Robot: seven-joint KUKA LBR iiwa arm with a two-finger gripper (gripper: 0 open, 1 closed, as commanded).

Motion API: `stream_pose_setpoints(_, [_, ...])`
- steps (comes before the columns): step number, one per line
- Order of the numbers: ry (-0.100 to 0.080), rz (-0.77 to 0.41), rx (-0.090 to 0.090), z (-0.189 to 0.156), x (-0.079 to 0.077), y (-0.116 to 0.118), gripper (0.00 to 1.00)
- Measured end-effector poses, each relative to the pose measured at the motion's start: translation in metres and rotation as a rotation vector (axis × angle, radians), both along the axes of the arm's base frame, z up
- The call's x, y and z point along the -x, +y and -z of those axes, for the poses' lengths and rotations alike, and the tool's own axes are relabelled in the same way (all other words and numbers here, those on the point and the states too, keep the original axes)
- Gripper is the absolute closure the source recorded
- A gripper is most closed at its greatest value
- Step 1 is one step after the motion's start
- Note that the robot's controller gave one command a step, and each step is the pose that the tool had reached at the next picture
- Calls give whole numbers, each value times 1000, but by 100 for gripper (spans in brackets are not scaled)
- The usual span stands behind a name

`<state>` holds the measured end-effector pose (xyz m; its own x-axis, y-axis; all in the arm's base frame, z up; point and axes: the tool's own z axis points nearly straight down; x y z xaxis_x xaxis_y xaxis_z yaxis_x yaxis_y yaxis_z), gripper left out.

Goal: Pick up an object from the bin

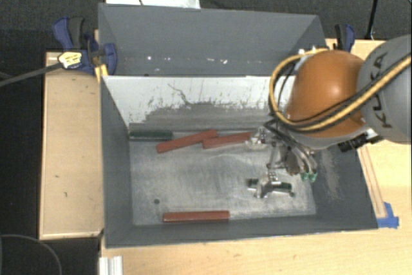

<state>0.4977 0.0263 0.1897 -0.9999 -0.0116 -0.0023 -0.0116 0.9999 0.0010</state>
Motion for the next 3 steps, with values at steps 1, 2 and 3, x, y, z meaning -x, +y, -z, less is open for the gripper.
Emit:
stream_pose_setpoints(1, [0, 0, 0, 0, 0, 0, 0])
stream_pose_setpoints(2, [-33, 4, -1, 112, 7, -42, 100])
stream_pose_setpoints(3, [4, 4, -1, 115, 16, -43, 0])
